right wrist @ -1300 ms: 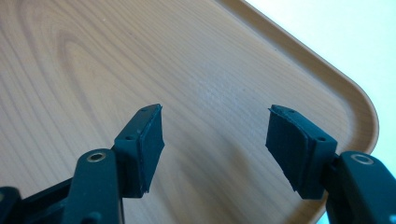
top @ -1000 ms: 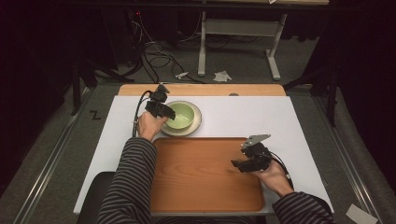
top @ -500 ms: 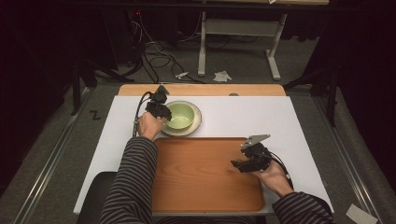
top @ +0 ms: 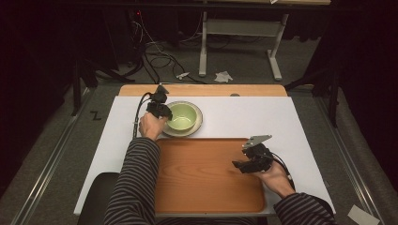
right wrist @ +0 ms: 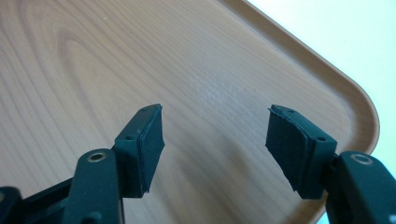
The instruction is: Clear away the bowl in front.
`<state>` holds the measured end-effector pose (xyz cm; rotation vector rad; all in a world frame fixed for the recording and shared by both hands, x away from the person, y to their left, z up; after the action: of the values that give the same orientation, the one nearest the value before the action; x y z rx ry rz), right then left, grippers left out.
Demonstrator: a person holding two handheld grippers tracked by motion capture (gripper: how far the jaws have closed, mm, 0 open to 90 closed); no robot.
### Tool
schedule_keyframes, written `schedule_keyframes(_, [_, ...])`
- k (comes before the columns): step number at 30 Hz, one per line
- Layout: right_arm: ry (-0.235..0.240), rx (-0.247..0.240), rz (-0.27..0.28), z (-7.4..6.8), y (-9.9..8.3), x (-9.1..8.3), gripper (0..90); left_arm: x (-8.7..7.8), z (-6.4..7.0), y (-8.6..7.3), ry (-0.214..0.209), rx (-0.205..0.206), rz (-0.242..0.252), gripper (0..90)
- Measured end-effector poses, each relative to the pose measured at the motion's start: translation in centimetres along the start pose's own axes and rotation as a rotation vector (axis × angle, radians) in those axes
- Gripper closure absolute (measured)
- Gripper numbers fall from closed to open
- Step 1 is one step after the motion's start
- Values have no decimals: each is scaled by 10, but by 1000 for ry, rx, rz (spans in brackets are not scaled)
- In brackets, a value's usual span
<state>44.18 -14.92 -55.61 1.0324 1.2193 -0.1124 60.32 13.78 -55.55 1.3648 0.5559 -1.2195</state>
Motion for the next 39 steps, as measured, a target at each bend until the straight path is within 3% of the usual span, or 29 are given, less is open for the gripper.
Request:
schedule_keyframes(13, [-4, -1, -2, 0, 0, -1, 379, -9, 3, 4, 13, 31, 36, 840])
schedule_keyframes(22, [-4, -3, -2, 0, 0, 0, 379, -26, 2, 6, -9, 29, 77, 841])
schedule_keyframes(39, [0, 1, -1, 0, 0, 0, 379, -56, 16, 5, -48, 107, 122, 840])
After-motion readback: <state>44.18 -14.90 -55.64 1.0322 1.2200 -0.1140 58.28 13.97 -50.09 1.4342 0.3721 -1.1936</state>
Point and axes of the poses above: each handheld gripper's, and its own axes: x roughly forward along the jaws, y roughly out of its top, z roughly to its right, the point moved 10 cm from there along x, roughly forward along the jaws, and after that the axes turned 6 degrees about x, right-handed, at the moved point
